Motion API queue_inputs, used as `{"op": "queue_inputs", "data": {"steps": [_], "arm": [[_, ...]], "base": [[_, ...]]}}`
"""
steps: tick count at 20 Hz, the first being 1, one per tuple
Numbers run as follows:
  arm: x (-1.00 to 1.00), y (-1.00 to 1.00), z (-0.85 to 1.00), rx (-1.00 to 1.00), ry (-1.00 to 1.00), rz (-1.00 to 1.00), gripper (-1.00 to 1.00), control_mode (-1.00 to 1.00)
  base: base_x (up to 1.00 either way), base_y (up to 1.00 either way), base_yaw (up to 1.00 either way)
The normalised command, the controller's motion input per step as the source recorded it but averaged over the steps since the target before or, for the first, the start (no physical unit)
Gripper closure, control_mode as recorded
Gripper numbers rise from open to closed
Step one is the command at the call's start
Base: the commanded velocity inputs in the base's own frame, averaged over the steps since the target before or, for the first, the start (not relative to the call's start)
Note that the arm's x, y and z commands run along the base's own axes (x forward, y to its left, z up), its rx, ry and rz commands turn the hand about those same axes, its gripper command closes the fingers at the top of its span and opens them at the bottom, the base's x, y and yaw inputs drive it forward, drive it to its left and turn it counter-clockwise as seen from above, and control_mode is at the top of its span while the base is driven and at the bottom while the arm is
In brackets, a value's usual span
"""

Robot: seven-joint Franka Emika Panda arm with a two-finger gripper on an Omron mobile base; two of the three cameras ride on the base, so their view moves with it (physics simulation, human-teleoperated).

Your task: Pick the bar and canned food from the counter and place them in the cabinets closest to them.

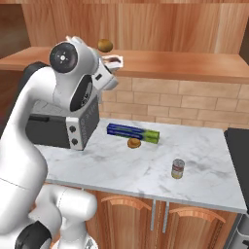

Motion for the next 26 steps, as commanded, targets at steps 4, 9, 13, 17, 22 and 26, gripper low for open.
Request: {"op": "queue_inputs", "data": {"steps": [4, 9, 13, 17, 22, 26], "arm": [[0.51, 0.00, 0.00, 0.05, 0.00, 0.00, 1.00, -1.00], [0.51, 0.00, 0.00, 0.04, 0.00, 0.00, 1.00, -1.00], [0.55, 0.00, 0.00, 0.03, 0.00, 0.00, 1.00, -1.00], [0.61, 0.00, 0.00, 0.00, 0.00, 0.00, 1.00, -1.00], [0.63, 0.03, 0.00, 0.00, 0.00, 0.00, 1.00, -1.00], [0.57, 0.04, -0.01, 0.00, 0.00, 0.00, -1.00, -1.00]], "base": [[0.00, 0.00, 0.00], [0.00, 0.00, 0.00], [0.00, 0.00, 0.00], [0.00, 0.00, 0.00], [0.00, 0.00, 0.00], [0.00, 0.00, 0.00]]}}
